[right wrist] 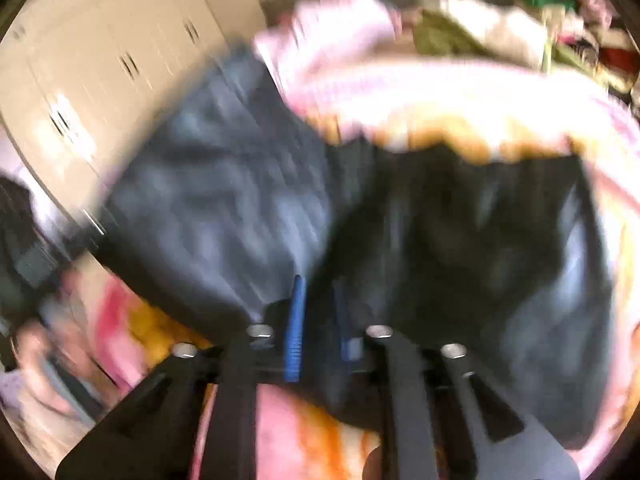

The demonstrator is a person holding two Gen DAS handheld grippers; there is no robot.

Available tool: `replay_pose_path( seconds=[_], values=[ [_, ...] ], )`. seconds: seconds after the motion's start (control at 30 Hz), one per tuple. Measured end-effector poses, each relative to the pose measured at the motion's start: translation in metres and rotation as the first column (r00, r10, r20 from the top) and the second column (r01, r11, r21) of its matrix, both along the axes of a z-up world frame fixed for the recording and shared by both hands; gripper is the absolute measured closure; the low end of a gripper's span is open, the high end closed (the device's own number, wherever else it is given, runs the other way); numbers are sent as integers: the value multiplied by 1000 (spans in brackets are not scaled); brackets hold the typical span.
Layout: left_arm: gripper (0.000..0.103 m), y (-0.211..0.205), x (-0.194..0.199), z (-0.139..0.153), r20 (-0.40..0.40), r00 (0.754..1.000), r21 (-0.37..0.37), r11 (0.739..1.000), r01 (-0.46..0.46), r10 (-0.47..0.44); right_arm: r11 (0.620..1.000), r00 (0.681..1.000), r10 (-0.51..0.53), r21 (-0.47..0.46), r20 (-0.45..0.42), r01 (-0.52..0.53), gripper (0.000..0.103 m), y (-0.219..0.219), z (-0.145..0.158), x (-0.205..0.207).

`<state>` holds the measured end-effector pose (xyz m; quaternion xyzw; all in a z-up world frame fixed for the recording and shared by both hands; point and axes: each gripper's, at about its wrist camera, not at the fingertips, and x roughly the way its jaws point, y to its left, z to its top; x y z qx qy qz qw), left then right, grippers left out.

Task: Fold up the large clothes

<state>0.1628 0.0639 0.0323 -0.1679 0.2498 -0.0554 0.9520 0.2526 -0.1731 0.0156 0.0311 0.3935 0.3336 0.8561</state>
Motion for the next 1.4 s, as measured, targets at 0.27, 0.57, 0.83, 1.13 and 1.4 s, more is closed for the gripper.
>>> replay_pose_path(
  seconds=[0.27, 0.57, 0.83, 1.13, 1.4],
  values=[
    [78, -45, -9, 17, 48, 998, 84, 996, 35, -39, 995, 999, 49, 94, -19, -47, 22, 30, 105, 28],
    [78, -78, -13, 20, 63, 994, 166, 983, 75, -86, 994, 986, 16, -108, -167, -34, 17, 78, 88, 55],
    [78, -85, -17, 20, 63, 993, 185, 979, 85, -98, 958, 985, 34, -275, -168, -80, 32, 110, 64, 67],
    [42, -90, -35, 38, 95, 988, 215, 971, 101, -124, 969, 996, 93, -229, -13, -94, 83, 92, 69, 59],
    [24, -103, -43, 54, 116, 978, 203, 968, 146, -172, 997, 999, 44, -64, -9, -45, 86, -12, 74, 75]
  ],
)
